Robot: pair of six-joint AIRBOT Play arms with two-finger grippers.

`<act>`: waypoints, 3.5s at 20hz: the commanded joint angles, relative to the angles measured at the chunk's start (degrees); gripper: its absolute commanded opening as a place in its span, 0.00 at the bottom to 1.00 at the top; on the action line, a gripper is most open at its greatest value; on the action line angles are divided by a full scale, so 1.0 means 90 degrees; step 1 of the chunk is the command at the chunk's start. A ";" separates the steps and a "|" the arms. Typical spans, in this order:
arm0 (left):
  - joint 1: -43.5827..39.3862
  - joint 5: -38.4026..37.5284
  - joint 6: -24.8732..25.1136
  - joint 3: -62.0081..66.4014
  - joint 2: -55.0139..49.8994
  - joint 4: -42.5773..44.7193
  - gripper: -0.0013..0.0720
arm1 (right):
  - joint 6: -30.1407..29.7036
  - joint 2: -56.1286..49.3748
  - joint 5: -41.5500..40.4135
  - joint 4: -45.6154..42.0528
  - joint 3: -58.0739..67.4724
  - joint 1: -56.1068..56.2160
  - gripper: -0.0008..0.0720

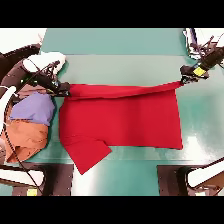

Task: Fold the shirts.

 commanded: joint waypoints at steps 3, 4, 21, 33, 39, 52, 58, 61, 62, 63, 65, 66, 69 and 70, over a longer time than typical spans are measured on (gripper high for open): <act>0.0002 0.0226 0.0029 -0.0138 0.0187 0.0000 0.05 | 0.0345 0.0733 -0.0556 -0.0471 -0.1367 0.0087 0.03; 0.0002 0.0236 0.0029 -0.0136 0.0219 -0.0017 0.05 | 0.0359 0.1025 -0.1035 -0.0466 -0.1872 0.0087 0.04; 0.0007 -0.0848 -0.1059 -0.3446 0.3585 0.0814 0.68 | 0.0255 0.3886 -0.1809 0.0061 -0.5081 -0.0505 0.55; 0.0002 -0.0410 -0.1355 -0.5991 0.4600 -0.0221 0.68 | 0.0036 0.4143 -0.1819 0.0393 -0.5078 -0.0493 0.55; 0.0002 0.0221 -0.1297 -0.6171 0.4602 -0.0488 0.07 | -0.0279 0.4170 -0.1081 0.0374 -0.5139 -0.0862 0.55; 0.0002 0.0238 -0.1129 -0.5617 0.4602 -0.0612 0.05 | -0.0692 0.4857 -0.2239 0.0852 -0.9508 -0.2455 0.65; 0.0002 -0.0017 -0.1005 -0.5542 0.4626 -0.0520 0.05 | -0.0692 0.4515 -0.2385 0.0865 -0.9508 -0.1508 0.03; 0.0002 -0.0291 -0.1076 -0.5384 0.5047 -0.0209 0.04 | -0.0692 0.5202 -0.2256 0.0821 -0.9503 -0.1382 0.04; 0.0002 -0.0311 -0.1229 -0.5387 0.5348 -0.0083 0.04 | -0.0692 0.5479 -0.2098 0.0821 -0.9474 -0.1382 0.04; 0.0002 -0.0430 -0.1396 -0.5387 0.5683 0.0022 0.04 | -0.0692 0.5700 -0.1911 0.0818 -0.9379 -0.1382 0.04; 0.0002 -0.1005 -0.1559 -0.5387 0.6292 0.0029 0.04 | -0.0663 0.6144 -0.1447 0.0680 -0.9051 -0.1379 0.04; 0.0002 -0.1355 -0.1681 -0.5387 0.6608 0.0029 0.04 | -0.0656 0.6394 -0.1168 0.0481 -0.8857 -0.1379 0.04; 0.0002 -0.2171 -0.2249 -0.5374 0.7575 -0.0206 0.04 | -0.0614 0.7116 -0.0478 -0.0019 -0.8398 -0.1382 0.04; 0.0002 -0.2361 -0.2392 -0.5314 0.7827 -0.0381 0.04 | -0.0612 0.7334 -0.0240 -0.0015 -0.8291 -0.1387 0.04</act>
